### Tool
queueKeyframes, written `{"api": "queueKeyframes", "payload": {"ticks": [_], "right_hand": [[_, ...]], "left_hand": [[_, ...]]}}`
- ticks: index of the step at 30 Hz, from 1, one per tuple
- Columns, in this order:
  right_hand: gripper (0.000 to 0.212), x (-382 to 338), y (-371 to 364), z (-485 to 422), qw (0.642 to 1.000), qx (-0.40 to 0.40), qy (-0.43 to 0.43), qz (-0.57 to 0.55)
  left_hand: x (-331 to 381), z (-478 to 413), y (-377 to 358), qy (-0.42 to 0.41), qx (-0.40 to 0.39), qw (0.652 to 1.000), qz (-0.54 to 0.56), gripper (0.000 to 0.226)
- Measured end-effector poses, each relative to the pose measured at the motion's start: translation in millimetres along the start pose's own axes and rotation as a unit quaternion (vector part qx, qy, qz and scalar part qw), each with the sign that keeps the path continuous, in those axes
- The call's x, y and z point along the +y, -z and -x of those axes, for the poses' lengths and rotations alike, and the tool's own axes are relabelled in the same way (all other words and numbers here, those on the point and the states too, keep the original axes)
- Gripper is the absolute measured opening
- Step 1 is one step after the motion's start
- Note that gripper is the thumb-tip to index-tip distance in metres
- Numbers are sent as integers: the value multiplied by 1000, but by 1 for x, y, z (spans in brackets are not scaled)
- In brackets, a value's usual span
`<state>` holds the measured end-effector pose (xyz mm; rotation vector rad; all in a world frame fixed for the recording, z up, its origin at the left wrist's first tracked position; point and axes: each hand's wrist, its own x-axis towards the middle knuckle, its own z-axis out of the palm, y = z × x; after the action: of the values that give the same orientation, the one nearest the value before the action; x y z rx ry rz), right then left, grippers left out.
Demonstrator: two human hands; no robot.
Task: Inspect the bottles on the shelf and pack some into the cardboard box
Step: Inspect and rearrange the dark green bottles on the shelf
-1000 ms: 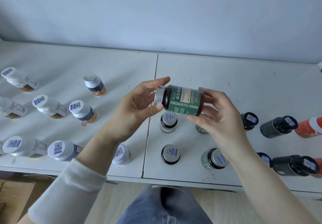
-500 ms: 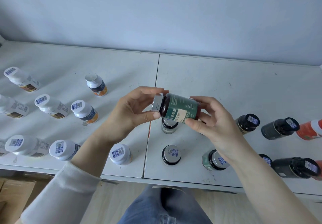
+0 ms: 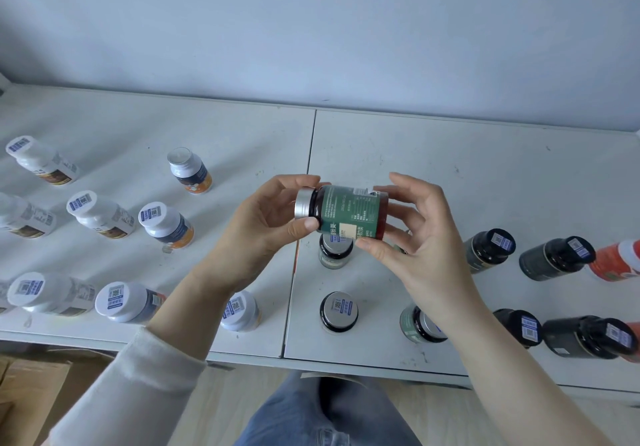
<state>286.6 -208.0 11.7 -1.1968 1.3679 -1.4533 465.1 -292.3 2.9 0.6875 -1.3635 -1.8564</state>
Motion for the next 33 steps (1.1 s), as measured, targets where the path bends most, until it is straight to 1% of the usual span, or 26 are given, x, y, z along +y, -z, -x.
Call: {"api": "queueKeyframes", "payload": {"ticks": [3, 6, 10, 15, 18, 20, 22, 24, 26, 30, 33], "right_hand": [[65, 2, 0, 1, 1000, -5, 4, 25], [61, 2, -1, -1, 996, -20, 18, 90], [58, 2, -10, -2, 989, -39, 30, 138], [56, -2, -38, 13, 987, -80, 14, 142], [55, -4, -63, 33, 983, -133, 12, 128], [60, 0, -81, 51, 972, -189, 10, 142], [69, 13, -98, 72, 942, -250, 55, 218], [76, 29, -116, 94, 891, -301, 129, 313], [78, 40, -135, 117, 844, -339, 172, 378], [78, 49, -185, 156, 772, -398, 250, 426], [76, 50, -234, 179, 735, -436, 287, 433]], "left_hand": [[2, 2, 3, -40, -5, 999, -14, 43], [6, 6, 4, -72, -7, 997, -29, 44], [9, 17, 12, -89, 20, 995, -37, 43], [10, 57, 23, -96, 90, 990, -42, 43], [8, 101, 28, -106, 177, 978, -36, 44], [2, 137, 30, -103, 234, 966, -21, 47], [-5, 179, 33, -91, 293, 951, -34, 42], [-13, 222, 35, -63, 346, 932, -89, 43], [-22, 265, 37, -19, 390, 906, -164, 46], [-38, 342, 46, 53, 452, 839, -299, 52], [-45, 392, 61, 69, 495, 796, -342, 51]]}}
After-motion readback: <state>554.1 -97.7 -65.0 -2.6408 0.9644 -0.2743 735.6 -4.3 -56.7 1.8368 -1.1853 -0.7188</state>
